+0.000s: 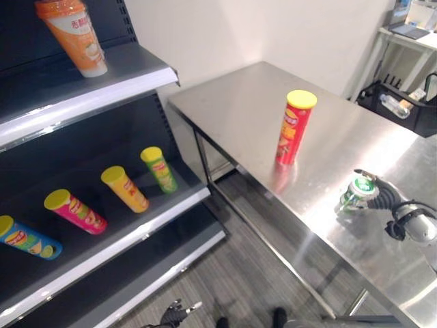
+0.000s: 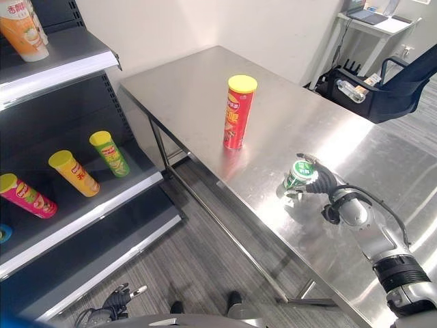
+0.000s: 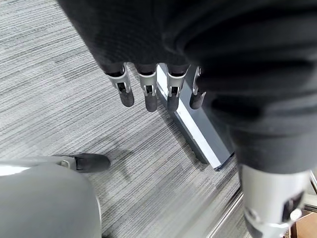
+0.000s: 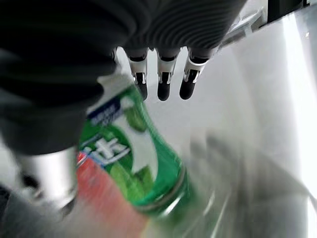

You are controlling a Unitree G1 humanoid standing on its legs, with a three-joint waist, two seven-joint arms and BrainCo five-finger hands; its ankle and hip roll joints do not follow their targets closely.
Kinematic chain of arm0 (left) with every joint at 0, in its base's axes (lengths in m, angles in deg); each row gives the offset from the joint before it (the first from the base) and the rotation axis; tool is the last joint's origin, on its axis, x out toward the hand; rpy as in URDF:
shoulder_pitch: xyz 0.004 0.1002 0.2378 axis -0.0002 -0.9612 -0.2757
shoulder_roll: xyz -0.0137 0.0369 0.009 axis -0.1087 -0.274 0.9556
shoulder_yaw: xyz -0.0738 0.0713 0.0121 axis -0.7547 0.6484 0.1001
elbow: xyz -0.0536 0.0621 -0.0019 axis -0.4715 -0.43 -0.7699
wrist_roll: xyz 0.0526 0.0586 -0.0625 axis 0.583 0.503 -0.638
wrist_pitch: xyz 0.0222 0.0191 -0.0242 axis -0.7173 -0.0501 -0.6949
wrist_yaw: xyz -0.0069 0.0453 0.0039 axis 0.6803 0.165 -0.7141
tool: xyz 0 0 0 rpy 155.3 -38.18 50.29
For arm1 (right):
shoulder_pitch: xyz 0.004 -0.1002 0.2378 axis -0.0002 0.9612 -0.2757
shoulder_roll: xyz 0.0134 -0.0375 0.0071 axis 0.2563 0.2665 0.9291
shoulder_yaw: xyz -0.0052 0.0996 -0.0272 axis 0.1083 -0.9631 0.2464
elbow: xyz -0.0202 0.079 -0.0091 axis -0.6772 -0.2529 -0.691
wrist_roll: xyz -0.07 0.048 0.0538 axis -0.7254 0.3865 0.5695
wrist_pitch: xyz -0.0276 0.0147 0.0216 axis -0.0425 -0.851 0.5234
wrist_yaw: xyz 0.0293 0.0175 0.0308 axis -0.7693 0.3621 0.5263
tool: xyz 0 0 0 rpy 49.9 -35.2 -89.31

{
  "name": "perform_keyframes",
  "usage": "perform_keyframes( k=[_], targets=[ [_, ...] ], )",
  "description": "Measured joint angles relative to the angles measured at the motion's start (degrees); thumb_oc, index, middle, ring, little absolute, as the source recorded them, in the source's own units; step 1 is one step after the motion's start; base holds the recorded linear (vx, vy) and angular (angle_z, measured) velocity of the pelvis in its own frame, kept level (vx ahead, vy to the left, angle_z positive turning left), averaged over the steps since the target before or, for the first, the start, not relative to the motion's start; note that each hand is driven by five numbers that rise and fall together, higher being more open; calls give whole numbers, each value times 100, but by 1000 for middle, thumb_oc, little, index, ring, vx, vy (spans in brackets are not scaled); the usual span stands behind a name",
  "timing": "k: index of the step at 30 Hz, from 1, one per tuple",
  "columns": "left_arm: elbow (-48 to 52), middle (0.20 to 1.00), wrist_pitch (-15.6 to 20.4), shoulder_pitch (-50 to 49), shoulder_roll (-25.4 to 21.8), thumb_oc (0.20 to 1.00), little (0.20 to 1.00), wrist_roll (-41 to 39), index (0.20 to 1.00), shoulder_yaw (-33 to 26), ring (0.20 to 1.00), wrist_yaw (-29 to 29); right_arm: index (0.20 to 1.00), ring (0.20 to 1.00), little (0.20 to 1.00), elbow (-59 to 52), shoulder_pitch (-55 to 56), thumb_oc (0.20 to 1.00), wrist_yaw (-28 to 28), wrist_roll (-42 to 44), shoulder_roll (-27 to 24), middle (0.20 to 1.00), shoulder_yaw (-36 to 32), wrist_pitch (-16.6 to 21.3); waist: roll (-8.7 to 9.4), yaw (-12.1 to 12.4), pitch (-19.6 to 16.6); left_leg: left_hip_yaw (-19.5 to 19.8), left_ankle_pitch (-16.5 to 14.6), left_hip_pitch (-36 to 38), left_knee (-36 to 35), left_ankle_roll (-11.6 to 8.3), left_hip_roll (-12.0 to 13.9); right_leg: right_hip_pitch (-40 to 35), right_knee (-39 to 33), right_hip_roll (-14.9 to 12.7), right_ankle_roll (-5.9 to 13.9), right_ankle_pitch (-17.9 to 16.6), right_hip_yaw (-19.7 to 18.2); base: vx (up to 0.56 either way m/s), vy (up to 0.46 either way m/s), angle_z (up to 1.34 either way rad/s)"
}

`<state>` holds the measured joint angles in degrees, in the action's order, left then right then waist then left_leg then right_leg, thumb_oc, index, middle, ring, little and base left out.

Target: Put the goods on the table back onto the shelves and tidy them up.

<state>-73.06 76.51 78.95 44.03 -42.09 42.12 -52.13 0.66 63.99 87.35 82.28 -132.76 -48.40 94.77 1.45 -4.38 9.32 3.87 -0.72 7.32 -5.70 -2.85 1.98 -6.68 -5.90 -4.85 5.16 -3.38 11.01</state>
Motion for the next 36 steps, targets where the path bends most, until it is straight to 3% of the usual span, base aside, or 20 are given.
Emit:
perform_keyframes(
  k=[1,13,16,23,25,27,28,29,33,34,36],
  targets=[
    [0,1000,1,0,0,1000,1000,-1,1000,0,1000,-1,200,200,200,-1,-10,200,34,119,1,200,32,38,8,-2,-4,-1,0,0,0,-1,0,0,1,0,-1,-1,0,0,0,0],
    [-3,1000,10,-21,-14,1000,1000,-11,1000,-20,1000,-50,200,200,200,-97,-203,200,218,309,-173,200,125,73,67,-13,-33,-7,2,48,0,-4,3,-44,-2,2,-10,-7,-9,0,-3,0],
    [1,1000,14,-37,-7,1000,1000,-11,1000,-40,1000,-45,200,200,200,-730,-44,200,148,307,-349,200,-533,111,39,-23,-28,-9,-14,50,-1,-29,7,-45,-3,6,-11,-7,-16,5,-41,-1],
    [76,1000,39,-60,-5,1000,1000,-11,1000,-127,1000,14,200,200,200,-2055,-113,200,-299,191,-716,200,-1291,449,52,7,-31,50,25,30,7,-42,53,-55,13,64,-52,13,17,-28,-46,4],
    [100,1000,44,-18,2,1000,1000,-10,1000,-117,1000,16,200,200,200,-2232,-172,200,-392,140,-767,200,-1326,549,84,-8,-16,174,56,-91,128,-126,45,-57,-1,52,-65,32,162,-91,32,39],
    [230,1000,97,94,19,1000,1000,-13,1000,-120,1000,19,200,200,200,-2339,-212,200,-468,84,-897,200,-1335,587,166,11,71,254,132,-449,465,-393,-43,-51,-7,-57,-95,47,478,-24,110,76],
    [238,1000,119,147,45,1000,1000,-13,1000,-117,1000,14,200,200,200,-2384,-226,200,-474,76,-997,200,-1348,587,174,9,121,32,5,-562,516,-628,-1,-50,-8,-99,-155,76,619,17,154,91],
    [230,1000,125,239,49,1000,1000,-26,1000,-122,1000,13,200,200,200,-2473,-227,200,-496,65,-883,200,-1420,574,232,52,196,-510,-30,-763,725,-631,269,-53,-10,-159,-237,99,862,18,179,78],
    [215,1000,129,216,44,1000,1000,-119,1000,-114,1000,24,200,200,200,-2660,-219,200,-526,-57,-864,200,-1440,580,214,104,213,-1380,3,-991,662,-643,1203,-71,-13,-305,-154,166,1100,44,219,44],
    [227,1000,131,226,59,1000,1000,-110,1000,-104,1000,26,200,200,200,-2797,-207,200,-525,-146,-880,200,-1522,585,93,54,180,-1714,75,-985,412,-628,1475,-68,-11,-357,12,132,1185,87,269,45],
    [255,1000,135,188,122,1000,1000,-104,1000,-97,1000,33,200,200,200,-2895,-202,200,-532,-147,-979,200,-1653,582,-101,9,137,-1723,164,-953,327,-526,1500,-107,11,-401,232,87,1217,95,333,24]
  ],
)
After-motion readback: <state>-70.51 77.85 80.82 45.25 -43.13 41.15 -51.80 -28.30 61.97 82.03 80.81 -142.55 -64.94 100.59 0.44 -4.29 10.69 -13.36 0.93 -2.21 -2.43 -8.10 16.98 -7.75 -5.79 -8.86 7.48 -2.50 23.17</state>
